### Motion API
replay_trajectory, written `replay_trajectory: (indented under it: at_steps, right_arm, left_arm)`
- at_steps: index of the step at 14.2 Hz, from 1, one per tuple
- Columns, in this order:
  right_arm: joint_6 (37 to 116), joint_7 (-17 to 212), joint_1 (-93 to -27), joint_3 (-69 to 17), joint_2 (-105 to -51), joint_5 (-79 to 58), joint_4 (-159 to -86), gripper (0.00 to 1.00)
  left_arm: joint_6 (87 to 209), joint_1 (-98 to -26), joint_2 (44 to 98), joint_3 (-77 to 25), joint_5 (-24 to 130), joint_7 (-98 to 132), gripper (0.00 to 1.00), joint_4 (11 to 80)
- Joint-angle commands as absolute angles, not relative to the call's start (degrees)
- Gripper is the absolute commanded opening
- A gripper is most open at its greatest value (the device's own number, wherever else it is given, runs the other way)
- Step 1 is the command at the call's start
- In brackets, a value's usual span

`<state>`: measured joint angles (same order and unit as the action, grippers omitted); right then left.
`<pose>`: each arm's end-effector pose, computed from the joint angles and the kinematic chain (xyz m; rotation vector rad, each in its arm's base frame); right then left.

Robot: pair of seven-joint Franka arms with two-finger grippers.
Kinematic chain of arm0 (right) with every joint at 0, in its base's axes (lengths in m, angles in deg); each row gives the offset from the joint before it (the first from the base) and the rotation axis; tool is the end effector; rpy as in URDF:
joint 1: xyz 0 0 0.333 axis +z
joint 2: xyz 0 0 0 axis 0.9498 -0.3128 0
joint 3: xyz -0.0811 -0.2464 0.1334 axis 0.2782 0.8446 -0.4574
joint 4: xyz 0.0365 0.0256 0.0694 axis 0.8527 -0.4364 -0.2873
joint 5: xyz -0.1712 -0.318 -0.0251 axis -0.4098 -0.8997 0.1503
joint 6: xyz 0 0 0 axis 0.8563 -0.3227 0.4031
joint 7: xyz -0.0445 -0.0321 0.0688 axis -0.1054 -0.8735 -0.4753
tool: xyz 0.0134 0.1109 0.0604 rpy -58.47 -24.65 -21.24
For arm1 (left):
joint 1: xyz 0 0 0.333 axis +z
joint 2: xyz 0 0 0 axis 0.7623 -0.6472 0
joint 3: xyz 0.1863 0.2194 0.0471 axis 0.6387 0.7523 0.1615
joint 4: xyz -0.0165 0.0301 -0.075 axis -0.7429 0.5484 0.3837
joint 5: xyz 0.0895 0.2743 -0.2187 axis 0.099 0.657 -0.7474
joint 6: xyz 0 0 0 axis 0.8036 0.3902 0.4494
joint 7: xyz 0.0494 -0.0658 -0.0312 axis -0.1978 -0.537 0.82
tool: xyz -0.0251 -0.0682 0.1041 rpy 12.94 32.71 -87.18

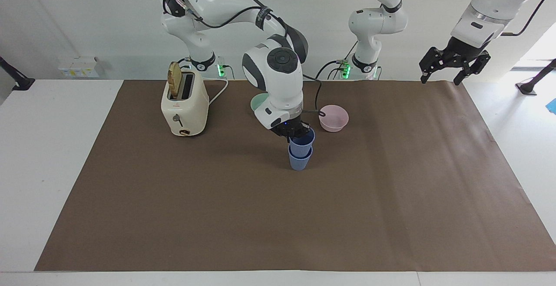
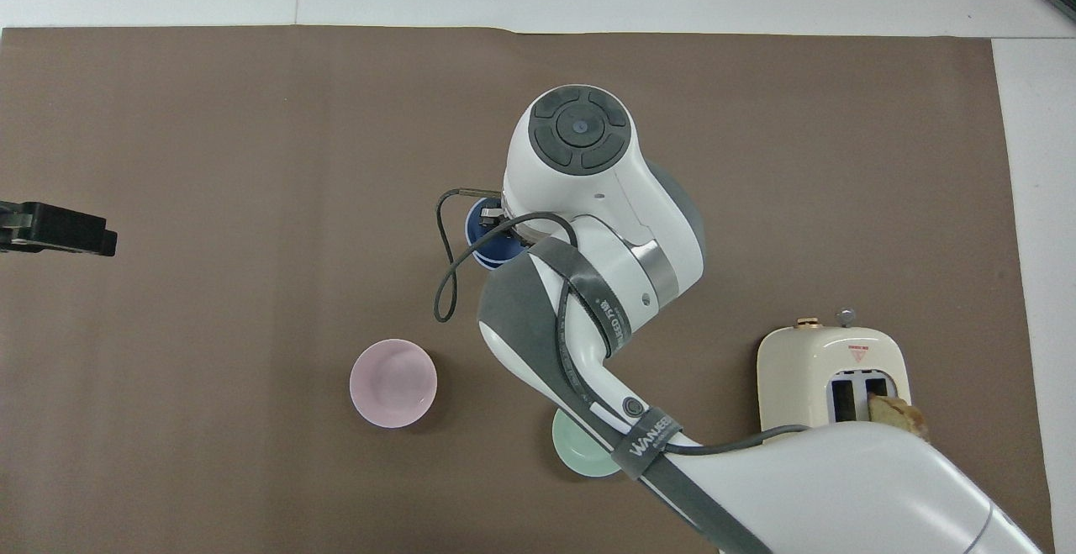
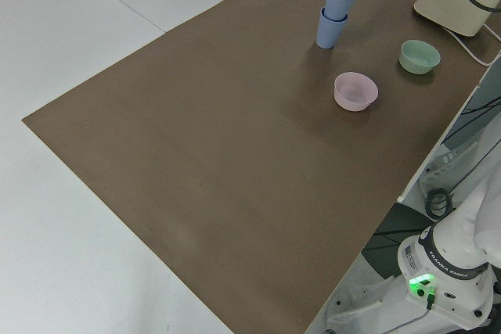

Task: Stack blue cups with both arms

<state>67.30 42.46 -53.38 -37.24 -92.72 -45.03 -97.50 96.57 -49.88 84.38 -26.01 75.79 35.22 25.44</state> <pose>0.5580 0.3617 0.4009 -3.0418 0.2914 0.0597 0.4980 -0.0347 0.6115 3.1046 -0.1674 0.0229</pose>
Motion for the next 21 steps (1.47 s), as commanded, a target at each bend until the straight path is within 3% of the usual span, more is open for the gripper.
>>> replay_trajectory:
  at_steps: [1, 12, 15, 21]
  right_arm:
    - [68.6, 40.8, -53.6, -37.7, -94.2, -47.0, -96.7, 0.00]
    - [69.8, 40.9, -53.7, -37.7, -95.2, -47.0, -96.7, 0.00]
    - [69.8, 40.9, -53.7, -37.7, -95.3, -46.9, -96.7, 0.13]
    - [68.1, 40.8, -53.1, -37.6, -95.2, -47.0, -96.6, 0.14]
  left_arm:
    - [95.0, -49.1, 84.0, -26.3, 75.1, 35.1, 1.00, 24.1]
    - [94.9, -49.1, 84.0, -26.3, 75.1, 35.1, 1.00, 24.1]
    - [95.0, -49.2, 84.0, -26.3, 75.1, 35.1, 1.00, 24.1]
    - [95.0, -49.2, 84.0, -26.3, 75.1, 35.1, 1.00, 24.1]
